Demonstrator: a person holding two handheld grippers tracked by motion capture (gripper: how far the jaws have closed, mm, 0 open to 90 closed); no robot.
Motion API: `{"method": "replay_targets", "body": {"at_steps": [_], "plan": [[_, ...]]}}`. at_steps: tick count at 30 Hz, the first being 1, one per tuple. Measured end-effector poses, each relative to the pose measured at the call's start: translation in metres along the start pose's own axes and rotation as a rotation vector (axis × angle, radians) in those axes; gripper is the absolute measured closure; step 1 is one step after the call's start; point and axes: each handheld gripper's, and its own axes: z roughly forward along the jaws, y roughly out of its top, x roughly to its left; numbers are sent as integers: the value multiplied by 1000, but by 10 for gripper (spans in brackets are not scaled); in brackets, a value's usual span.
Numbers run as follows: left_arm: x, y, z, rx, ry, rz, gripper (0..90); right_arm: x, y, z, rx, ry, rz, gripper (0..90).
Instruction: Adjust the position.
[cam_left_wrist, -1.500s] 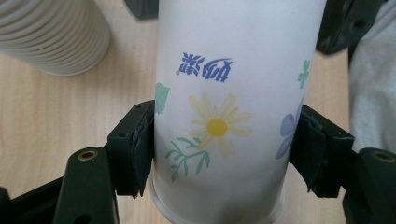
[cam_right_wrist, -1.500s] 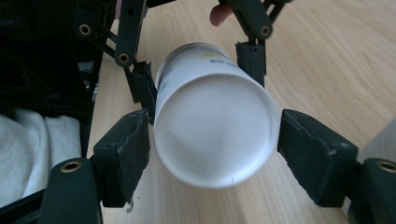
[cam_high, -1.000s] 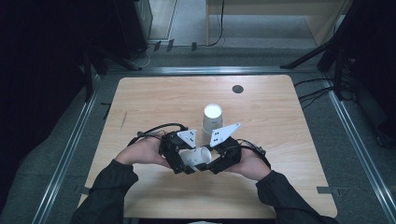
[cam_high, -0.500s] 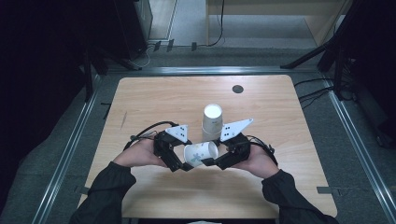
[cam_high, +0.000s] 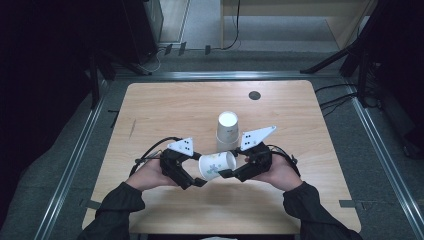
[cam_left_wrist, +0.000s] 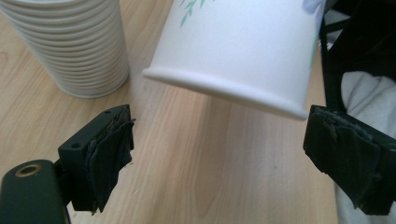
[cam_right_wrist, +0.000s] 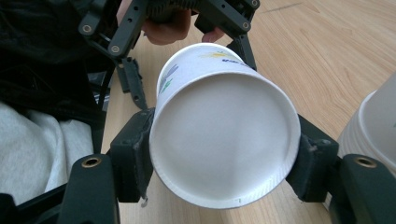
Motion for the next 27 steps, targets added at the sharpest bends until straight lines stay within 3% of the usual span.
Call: {"method": "replay_targets", "body": {"at_steps": [5, 9, 14, 15, 19, 23, 27], "plan": [[0, 2, 9, -59, -42, -18, 85, -1, 0, 2, 0, 11, 3, 345], [2, 2, 12, -79, -63, -21, 86, 0, 1, 3, -9, 35, 9, 345], [2, 2, 13, -129, -83, 0, 90, -2, 1, 6, -23, 62, 33, 345], [2, 2, 11, -148, -84, 4, 136, -3, 2, 7, -28, 74, 38, 345], [2, 2, 9, -162, -96, 11, 144, -3, 2, 7, -33, 85, 45, 345], [2, 2, 10, -150, -92, 17, 215, -4, 2, 7, -42, 91, 53, 347], [2, 2, 10, -144, -101, 11, 227, -4, 2, 7, -36, 92, 56, 347]]}}
